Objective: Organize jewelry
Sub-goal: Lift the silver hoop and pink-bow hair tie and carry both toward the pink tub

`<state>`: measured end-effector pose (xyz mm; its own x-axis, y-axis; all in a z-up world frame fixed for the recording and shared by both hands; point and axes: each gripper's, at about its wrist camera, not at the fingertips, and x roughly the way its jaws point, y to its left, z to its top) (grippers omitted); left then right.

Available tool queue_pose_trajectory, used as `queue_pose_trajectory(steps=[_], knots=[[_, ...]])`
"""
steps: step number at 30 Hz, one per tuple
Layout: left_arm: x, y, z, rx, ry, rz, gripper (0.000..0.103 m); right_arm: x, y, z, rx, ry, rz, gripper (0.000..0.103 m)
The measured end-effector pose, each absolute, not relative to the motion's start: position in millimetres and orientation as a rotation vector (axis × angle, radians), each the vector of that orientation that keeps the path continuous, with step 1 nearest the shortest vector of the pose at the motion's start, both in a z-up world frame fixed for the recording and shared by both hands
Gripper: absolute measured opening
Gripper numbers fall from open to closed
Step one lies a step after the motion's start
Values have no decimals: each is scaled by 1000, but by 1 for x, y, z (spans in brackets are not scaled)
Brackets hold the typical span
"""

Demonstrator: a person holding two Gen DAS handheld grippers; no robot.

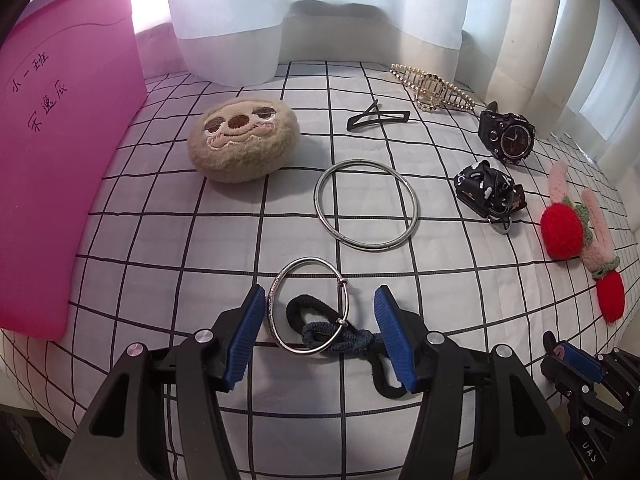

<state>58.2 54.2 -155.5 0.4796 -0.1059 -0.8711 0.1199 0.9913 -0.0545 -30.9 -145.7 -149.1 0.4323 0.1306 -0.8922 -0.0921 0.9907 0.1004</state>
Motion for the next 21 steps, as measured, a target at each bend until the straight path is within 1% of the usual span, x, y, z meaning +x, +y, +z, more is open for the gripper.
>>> queue_pose_trajectory(steps=[8, 9, 10, 21], knots=[[63, 55, -158, 16, 1064, -106, 56, -27, -147, -149, 45, 1111, 147, 19], [63, 56, -157, 16, 1061, -100, 47, -27, -147, -149, 46, 1111, 148, 19], [61, 57, -157, 14, 1057, -95, 41, -26, -147, -149, 46, 1110, 149, 19], [51, 65, -144, -35, 1054, -118, 40, -21, -149, -144, 57, 1098, 161, 19]])
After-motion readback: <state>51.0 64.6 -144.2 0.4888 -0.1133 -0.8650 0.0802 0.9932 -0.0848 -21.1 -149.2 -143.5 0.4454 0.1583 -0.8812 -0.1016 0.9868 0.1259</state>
